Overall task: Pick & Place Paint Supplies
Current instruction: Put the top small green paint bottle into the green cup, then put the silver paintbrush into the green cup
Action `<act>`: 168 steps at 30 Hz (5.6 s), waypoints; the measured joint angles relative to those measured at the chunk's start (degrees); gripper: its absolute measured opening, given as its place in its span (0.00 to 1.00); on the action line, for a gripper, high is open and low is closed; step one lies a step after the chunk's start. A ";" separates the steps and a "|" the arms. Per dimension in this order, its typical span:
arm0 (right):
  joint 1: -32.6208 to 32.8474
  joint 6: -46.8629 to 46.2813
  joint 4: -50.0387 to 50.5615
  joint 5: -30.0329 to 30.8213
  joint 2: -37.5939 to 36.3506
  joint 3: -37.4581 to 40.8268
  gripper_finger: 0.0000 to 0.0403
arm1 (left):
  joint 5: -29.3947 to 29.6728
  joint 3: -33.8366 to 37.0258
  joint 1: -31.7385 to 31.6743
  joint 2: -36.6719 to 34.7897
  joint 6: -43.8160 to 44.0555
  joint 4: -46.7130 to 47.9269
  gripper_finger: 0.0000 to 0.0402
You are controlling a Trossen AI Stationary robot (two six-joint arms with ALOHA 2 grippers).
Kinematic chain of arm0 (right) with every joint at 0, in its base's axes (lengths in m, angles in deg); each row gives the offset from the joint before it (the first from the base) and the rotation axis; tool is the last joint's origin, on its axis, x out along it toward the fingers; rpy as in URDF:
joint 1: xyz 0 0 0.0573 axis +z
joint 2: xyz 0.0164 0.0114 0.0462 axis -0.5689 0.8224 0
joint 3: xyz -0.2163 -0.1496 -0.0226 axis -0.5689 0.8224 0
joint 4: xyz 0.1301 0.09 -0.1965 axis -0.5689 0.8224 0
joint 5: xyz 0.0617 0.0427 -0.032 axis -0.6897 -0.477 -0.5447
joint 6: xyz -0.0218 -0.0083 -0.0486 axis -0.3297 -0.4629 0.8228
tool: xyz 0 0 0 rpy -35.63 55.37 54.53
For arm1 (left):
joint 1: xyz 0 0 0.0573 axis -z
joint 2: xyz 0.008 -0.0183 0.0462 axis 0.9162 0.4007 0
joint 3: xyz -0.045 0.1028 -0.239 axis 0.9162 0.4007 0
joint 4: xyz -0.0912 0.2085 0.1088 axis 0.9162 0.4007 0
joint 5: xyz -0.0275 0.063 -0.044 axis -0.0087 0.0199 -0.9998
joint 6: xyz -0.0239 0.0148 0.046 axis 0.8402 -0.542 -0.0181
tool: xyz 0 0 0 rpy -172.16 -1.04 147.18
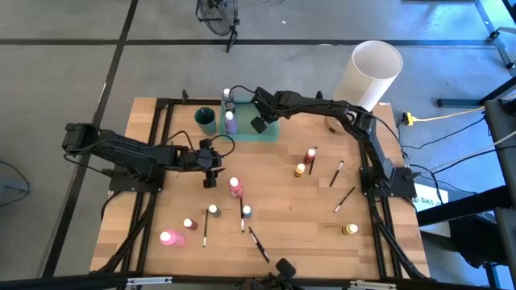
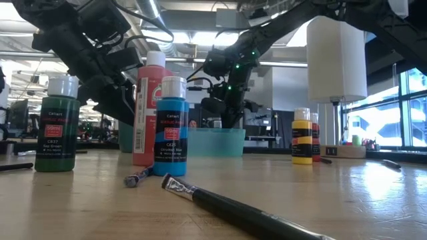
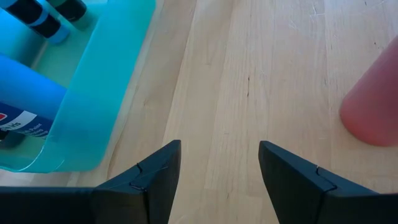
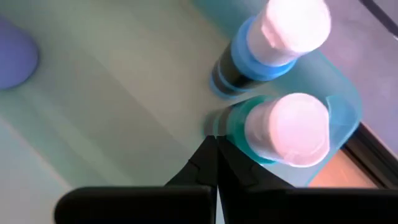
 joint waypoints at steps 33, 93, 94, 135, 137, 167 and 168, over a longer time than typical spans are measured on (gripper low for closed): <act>-0.96 -0.05 -0.38 -0.52 2.23 0.15 0.00 | 0.00 0.00 0.01 0.00 0.00 -0.01 0.53; 34.85 -39.46 47.14 9.61 -27.89 4.64 0.00 | -0.17 0.00 0.02 0.00 0.00 -0.31 0.53; 35.22 -41.15 46.95 8.03 -28.95 5.06 0.00 | -0.17 0.00 0.00 0.00 0.00 -0.22 0.53; 47.16 -26.57 30.15 -24.30 -41.09 41.00 0.09 | -0.20 0.00 0.02 0.00 0.00 -0.37 0.53; 47.60 -26.62 31.06 -24.22 -41.09 41.00 0.12 | -0.20 0.00 0.01 0.00 0.00 -0.36 0.53; 48.17 -16.56 27.56 -19.10 -39.09 40.98 0.29 | -0.20 0.00 0.02 0.00 0.00 -0.39 0.53; 48.35 -15.74 28.11 -19.11 -38.53 40.98 0.30 | -0.21 0.00 0.01 0.00 0.00 -0.40 0.53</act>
